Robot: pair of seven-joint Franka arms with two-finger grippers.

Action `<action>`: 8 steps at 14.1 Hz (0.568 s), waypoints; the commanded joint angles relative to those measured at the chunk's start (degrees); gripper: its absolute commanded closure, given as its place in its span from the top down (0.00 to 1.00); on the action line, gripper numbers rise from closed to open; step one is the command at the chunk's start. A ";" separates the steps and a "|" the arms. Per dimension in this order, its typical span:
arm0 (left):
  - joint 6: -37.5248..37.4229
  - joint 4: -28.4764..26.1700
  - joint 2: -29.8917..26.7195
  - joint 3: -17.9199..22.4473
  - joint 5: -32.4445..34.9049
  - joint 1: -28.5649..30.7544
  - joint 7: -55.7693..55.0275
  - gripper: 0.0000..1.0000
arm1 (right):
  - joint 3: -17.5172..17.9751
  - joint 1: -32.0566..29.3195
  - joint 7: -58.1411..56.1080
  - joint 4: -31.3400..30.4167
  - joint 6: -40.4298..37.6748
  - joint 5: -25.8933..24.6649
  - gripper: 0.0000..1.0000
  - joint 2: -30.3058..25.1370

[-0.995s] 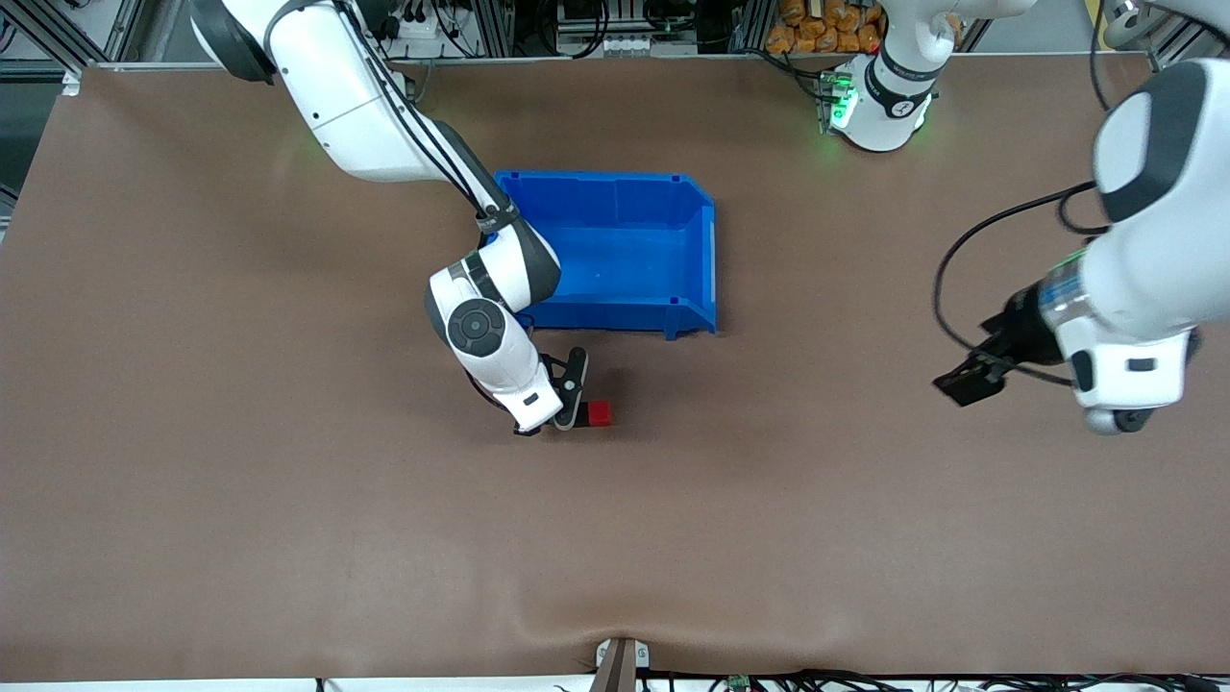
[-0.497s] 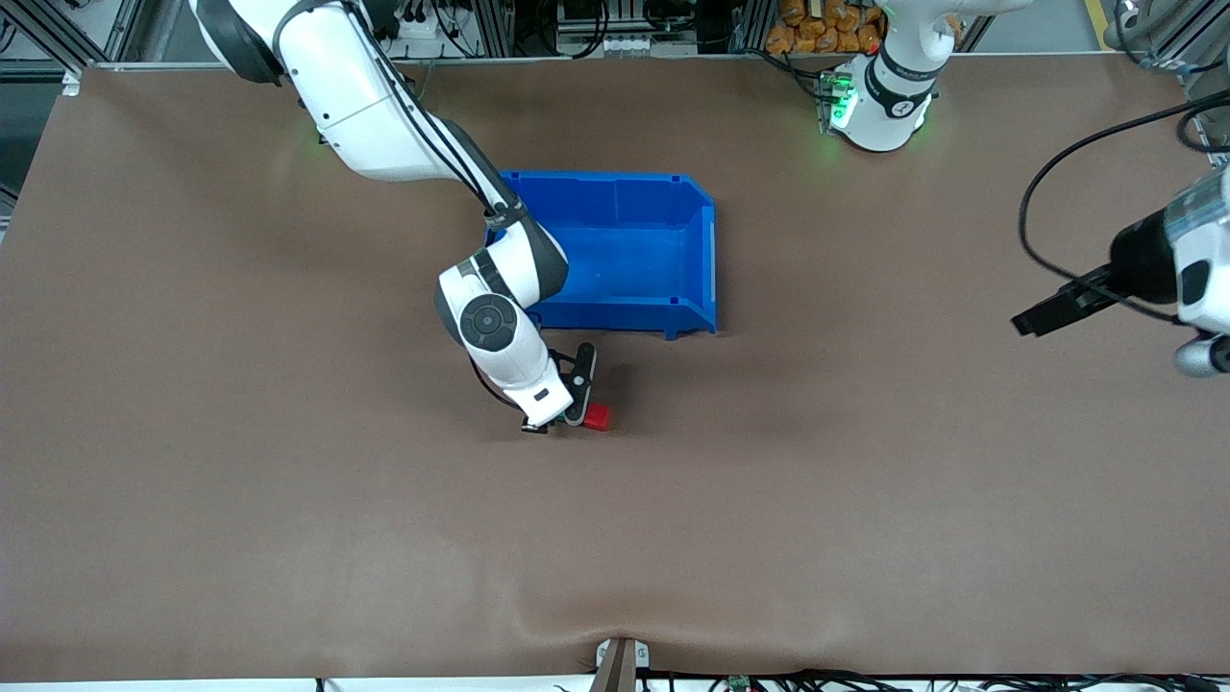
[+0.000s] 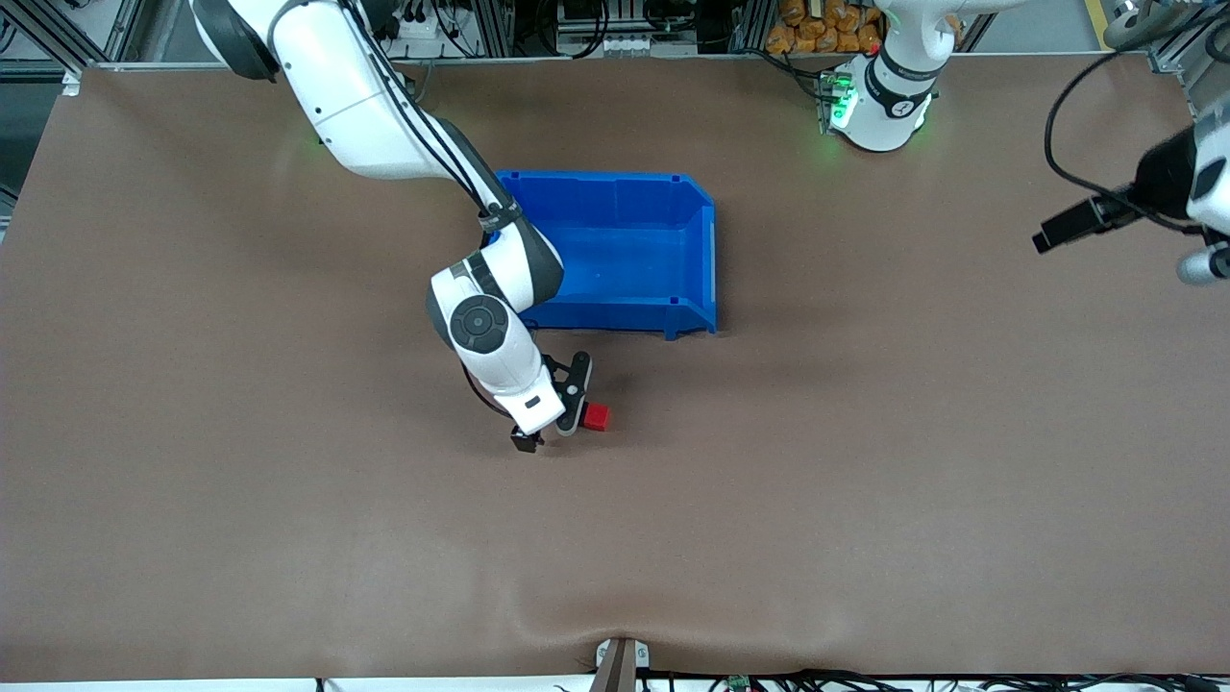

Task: Attach green and red cubes to black cube
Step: 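Open the right gripper and lift it away from the cubes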

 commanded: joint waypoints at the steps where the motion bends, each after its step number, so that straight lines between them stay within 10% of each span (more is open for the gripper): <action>1: 2.33 -5.74 -5.43 -0.69 0.83 0.64 3.78 1.00 | -0.83 -0.14 6.26 -1.17 -6.50 -0.56 1.00 -6.08; 8: 2.51 -5.39 -5.53 -1.84 2.33 0.55 5.19 1.00 | -2.77 -11.19 10.67 -1.17 -21.08 -0.56 1.00 -18.47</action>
